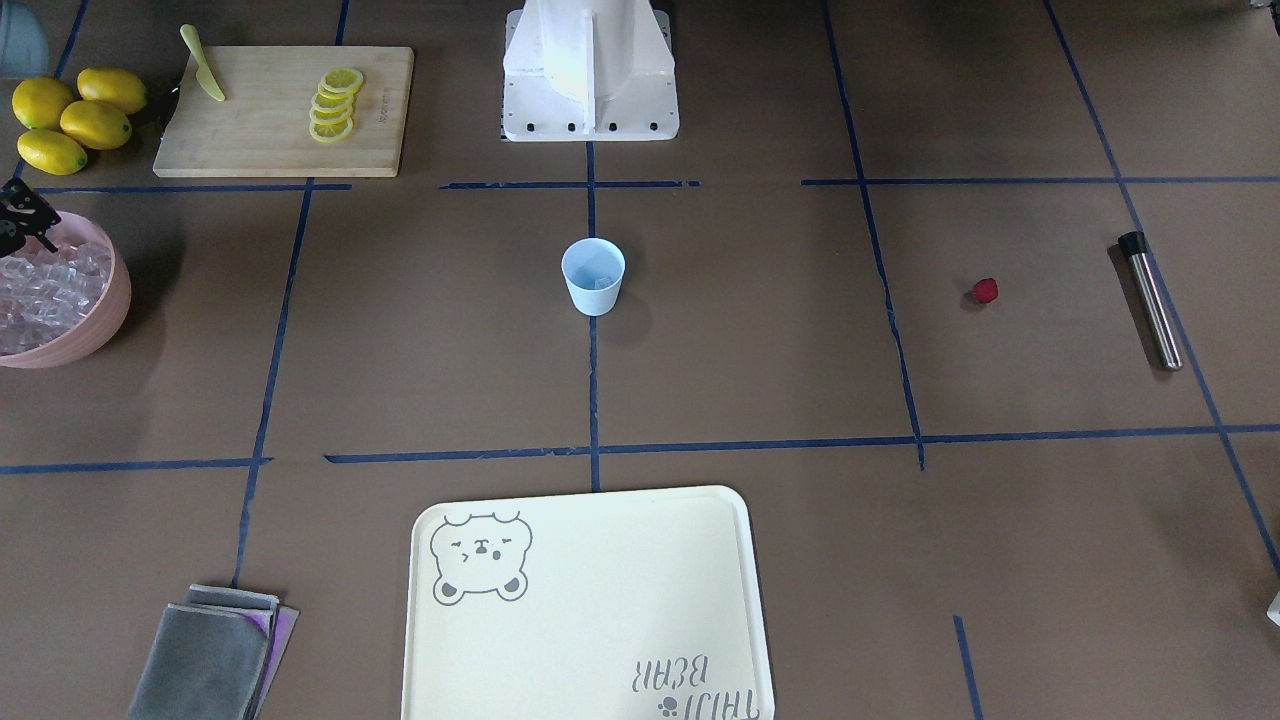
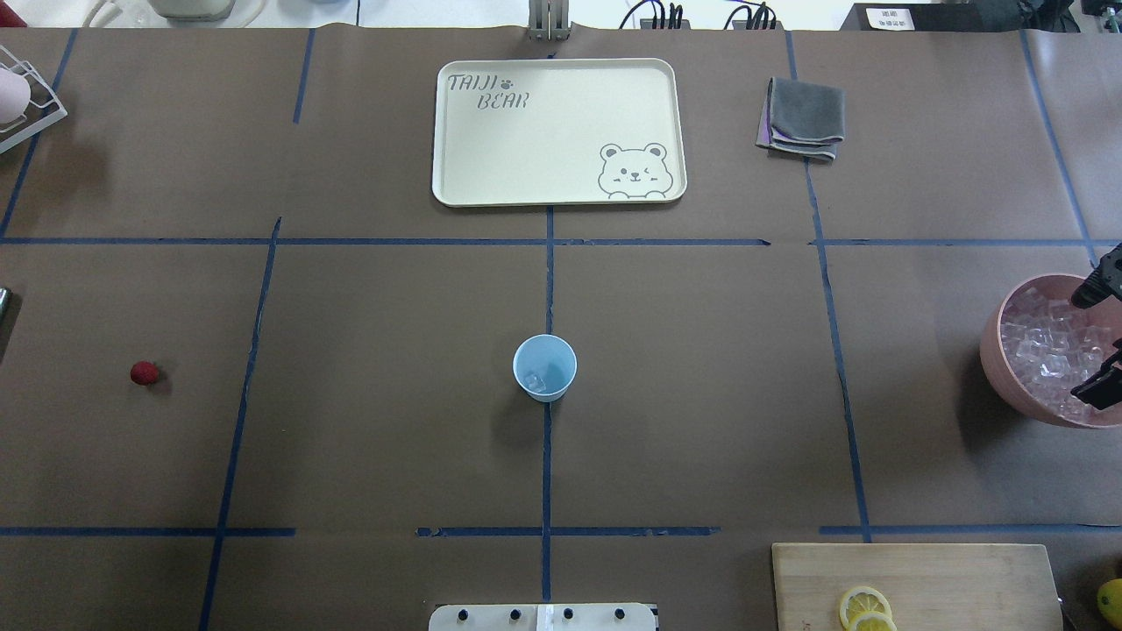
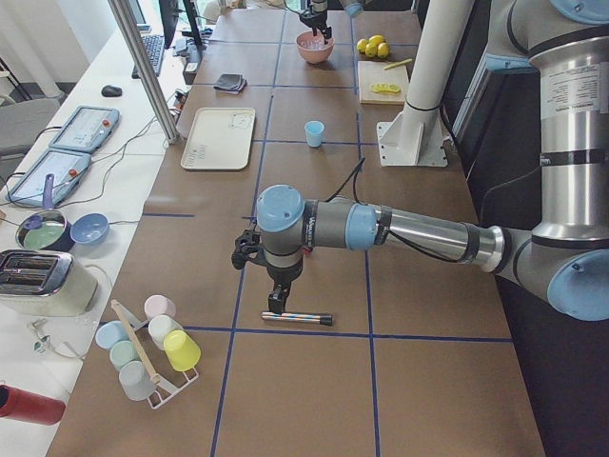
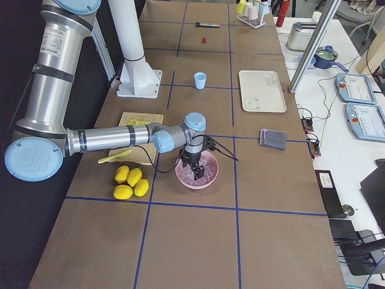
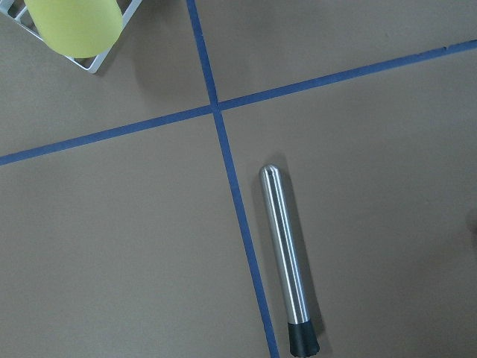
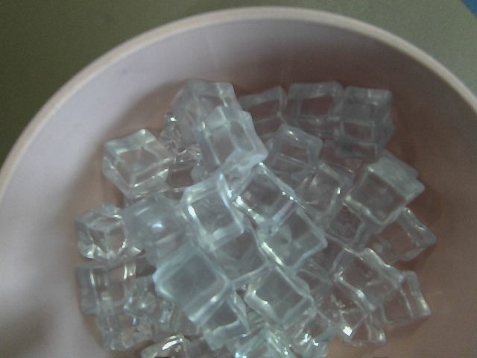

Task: Mash ice and strawberries in cup
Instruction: 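Lower the right gripper into the bowl and grasp another ice cube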

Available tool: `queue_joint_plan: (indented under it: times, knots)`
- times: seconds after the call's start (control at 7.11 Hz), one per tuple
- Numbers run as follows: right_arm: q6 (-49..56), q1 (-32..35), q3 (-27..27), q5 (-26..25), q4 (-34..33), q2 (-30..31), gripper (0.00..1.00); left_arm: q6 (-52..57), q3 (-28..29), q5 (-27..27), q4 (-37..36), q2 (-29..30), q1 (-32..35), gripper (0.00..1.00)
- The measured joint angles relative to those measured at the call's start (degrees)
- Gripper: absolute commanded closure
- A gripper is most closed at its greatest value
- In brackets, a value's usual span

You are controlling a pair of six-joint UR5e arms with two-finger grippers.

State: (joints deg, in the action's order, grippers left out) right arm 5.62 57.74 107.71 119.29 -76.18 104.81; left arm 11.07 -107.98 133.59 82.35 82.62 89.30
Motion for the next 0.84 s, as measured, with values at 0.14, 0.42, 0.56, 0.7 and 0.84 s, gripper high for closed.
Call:
queue_joint_plan:
  times: [0.14, 0.42, 0.56, 0.7, 0.84]
  knots:
    - [0.01, -0.23, -0.13, -0.45, 0.02, -0.02, 0.54, 0.0, -0.02, 0.0, 0.0, 0.0, 0.0, 0.0]
    - [-0.03, -0.32, -0.15, -0.69, 0.05, -0.07, 0.98, 0.0, -0.06, 0.0, 0.0, 0.0, 0.0, 0.0]
    - [0.01, -0.34, -0.07, -0.71, 0.06, -0.13, 1.0, 0.0, -0.09, 0.0, 0.0, 0.0, 0.0, 0.0]
    - [0.06, -0.34, 0.06, -0.7, 0.05, -0.17, 1.0, 0.0, -0.11, 0.0, 0.0, 0.0, 0.0, 0.0]
    - [0.08, -0.31, 0.22, -0.64, 0.03, -0.2, 1.0, 0.0, -0.12, 0.0, 0.0, 0.0, 0.0, 0.0]
